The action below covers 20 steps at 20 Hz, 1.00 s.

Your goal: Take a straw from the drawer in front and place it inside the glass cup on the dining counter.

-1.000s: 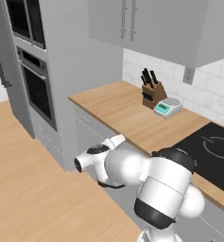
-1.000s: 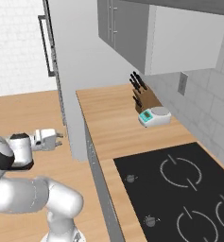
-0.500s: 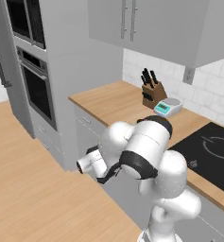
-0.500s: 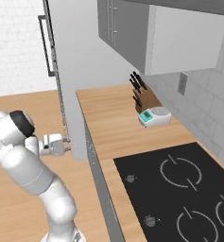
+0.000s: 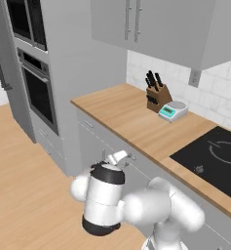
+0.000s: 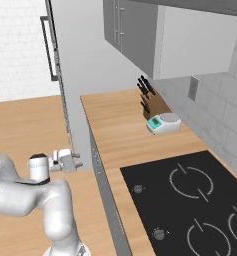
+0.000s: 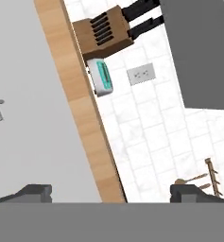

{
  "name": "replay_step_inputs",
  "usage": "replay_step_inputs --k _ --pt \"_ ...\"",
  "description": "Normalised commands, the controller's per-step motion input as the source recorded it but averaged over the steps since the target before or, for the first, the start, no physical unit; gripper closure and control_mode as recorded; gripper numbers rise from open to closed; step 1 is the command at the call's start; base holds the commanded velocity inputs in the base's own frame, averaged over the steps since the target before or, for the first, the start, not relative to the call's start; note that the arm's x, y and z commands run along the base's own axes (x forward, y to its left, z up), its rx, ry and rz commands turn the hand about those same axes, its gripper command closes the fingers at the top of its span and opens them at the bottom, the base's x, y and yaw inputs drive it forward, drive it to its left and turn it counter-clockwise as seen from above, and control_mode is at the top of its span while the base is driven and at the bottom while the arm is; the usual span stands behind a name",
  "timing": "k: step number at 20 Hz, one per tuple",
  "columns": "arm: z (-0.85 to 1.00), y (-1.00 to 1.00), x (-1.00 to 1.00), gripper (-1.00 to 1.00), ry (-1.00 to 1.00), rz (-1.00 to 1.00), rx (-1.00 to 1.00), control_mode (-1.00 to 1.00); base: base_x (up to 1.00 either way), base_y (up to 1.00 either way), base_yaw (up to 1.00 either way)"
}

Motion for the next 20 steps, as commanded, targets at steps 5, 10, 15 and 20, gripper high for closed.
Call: replay_step_inputs --k 5,10,15,20 --pt "-0.22 -0.23 0.4 -1.0 0.08 0.01 -0.01 -1.0 0.0 0.0 0.0" --pt "-0.26 -0.07 0.38 -1.0 0.16 0.16 0.0 -1.0 0.0 0.0 0.0" --pt "-0.45 -0.05 0.32 -1.0 0.22 0.2 0.0 -1.0 0.0 0.0 0.0" --pt "-0.26 -0.26 0.33 -1.0 0.12 0.13 0.0 -1.0 0.0 0.0 0.0"
